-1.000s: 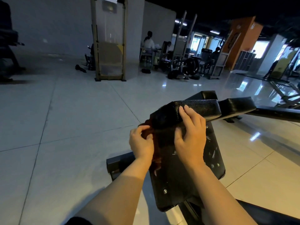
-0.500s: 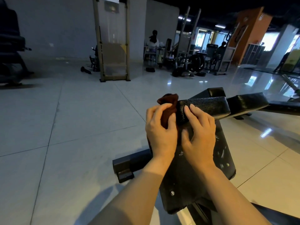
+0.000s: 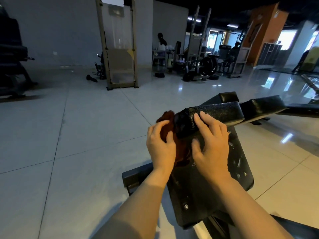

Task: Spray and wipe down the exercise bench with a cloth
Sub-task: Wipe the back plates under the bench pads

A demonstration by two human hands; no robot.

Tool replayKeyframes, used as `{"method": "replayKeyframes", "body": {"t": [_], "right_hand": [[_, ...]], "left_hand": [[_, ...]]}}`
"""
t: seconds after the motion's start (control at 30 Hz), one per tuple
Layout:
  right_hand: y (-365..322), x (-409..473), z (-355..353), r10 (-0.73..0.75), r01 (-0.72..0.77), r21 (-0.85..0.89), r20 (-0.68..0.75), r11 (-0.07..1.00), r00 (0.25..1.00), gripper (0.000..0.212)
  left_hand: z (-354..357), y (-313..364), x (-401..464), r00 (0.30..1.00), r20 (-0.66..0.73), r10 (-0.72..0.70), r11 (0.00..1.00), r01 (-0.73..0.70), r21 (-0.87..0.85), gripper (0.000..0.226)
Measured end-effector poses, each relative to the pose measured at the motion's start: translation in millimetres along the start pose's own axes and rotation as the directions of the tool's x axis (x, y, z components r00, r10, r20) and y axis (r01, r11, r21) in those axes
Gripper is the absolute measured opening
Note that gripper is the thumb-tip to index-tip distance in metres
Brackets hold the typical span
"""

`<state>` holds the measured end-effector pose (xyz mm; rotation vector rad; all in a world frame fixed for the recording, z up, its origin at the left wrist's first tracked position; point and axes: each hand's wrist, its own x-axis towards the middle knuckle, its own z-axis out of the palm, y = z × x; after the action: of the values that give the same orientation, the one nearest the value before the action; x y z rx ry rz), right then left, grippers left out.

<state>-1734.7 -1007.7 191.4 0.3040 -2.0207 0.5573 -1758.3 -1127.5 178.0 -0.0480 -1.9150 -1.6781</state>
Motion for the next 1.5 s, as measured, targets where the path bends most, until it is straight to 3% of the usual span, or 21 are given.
{"method": "replayKeyframes", "body": {"t": [0.07,0.1,0.23,0.3,0.43,0.47,0.6,0.67,0.77,0.97,1.03,1.13,1.2,1.27,1.33,1.5], "right_hand": [[-0.3,-0.8,-1.0,-0.002,0.002,-0.006,0.008,1.0,1.0,0.06],[-0.4,-0.5,-1.5,-0.005,0.005,-0.006,0.011,1.0,1.0,0.06],[-0.7,1.4,-1.7,-0.002,0.002,-0.012,0.012,1.0,1.0,0.061],[-0.3,0.7,-0.8,0.003,-0.003,-0.016,0.014,1.0,1.0,0.061],[-0.8,-1.2,-1.8,0.002,-0.002,-0.004,0.01,1.0,1.0,0.062],[-1.2,-0.7,-1.9,-0.001,0.001,-0.002,0.01,1.0,1.0,0.062],[-1.2,2.2,-0.3,-0.003,0.003,-0.001,-0.003,1.0,1.0,0.061],[-1.9,1.9,1.1,0.001,-0.001,0.004,-0.018,1.0,1.0,0.061],[-3.7,1.3,1.9,0.003,-0.003,0.013,-0.032,1.0,0.999,0.061],[-2.8,0.3,2.1,0.019,-0.019,0.023,-0.013,1.0,1.0,0.061],[-3.7,-0.2,1.7,0.025,-0.025,0.021,-0.011,0.999,1.0,0.06],[-3.9,-0.2,1.0,0.022,-0.022,0.023,-0.01,0.999,1.0,0.06],[-2.2,-0.1,1.4,0.017,-0.016,0.02,-0.005,1.0,1.0,0.061],[-1.6,0.2,2.0,0.007,-0.007,0.006,-0.016,1.0,1.0,0.059],[-1.4,0.4,3.2,0.003,-0.003,-0.002,-0.034,1.0,0.999,0.056],[-3.3,-0.5,5.6,0.013,-0.012,0.014,-0.055,1.0,0.998,0.055]], "left_hand": [[-2.7,-7.4,3.4,0.983,-0.014,-0.181,0.983,0.182,0.025,0.028],[-0.5,-3.9,4.4,0.983,-0.037,-0.179,0.984,0.18,0.007,0.026],[12.5,24.2,1.7,0.99,-0.063,0.126,0.988,-0.131,-0.078,0.031],[11.5,14.0,2.8,0.99,-0.026,0.14,0.99,-0.14,-0.032,0.036],[-0.8,-6.7,15.0,0.978,-0.025,-0.206,0.978,0.206,0.005,0.032],[-0.8,-3.5,18.2,0.981,-0.04,-0.187,0.982,0.187,-0.014,0.031],[7.7,14.3,17.9,0.988,0.031,0.151,0.988,-0.152,0.02,0.038],[7.3,7.2,17.2,0.992,0.069,0.107,0.991,-0.113,0.079,0.042],[0.3,4.1,24.9,0.993,0.047,-0.111,0.992,0.108,0.07,0.04],[8.2,46.0,-0.4,0.985,0.018,0.172,0.983,-0.17,-0.068,0.035],[6.5,31.7,-2.4,0.996,0.012,0.094,0.996,-0.094,-0.002,0.034],[-0.1,16.5,4.5,0.984,-0.03,-0.175,0.982,0.177,0.072,0.028],[2.9,24.5,2.5,0.993,-0.067,-0.096,0.992,0.101,0.071,0.03],[7.8,36.9,-4.1,0.999,-0.008,0.05,0.999,-0.05,0.016,0.036],[6.5,33.9,-5.4,0.993,0.05,0.108,0.993,-0.11,0.031,0.043],[-9.3,12.1,5.6,0.995,0.049,-0.088,0.989,0.081,0.127,0.045]]}}
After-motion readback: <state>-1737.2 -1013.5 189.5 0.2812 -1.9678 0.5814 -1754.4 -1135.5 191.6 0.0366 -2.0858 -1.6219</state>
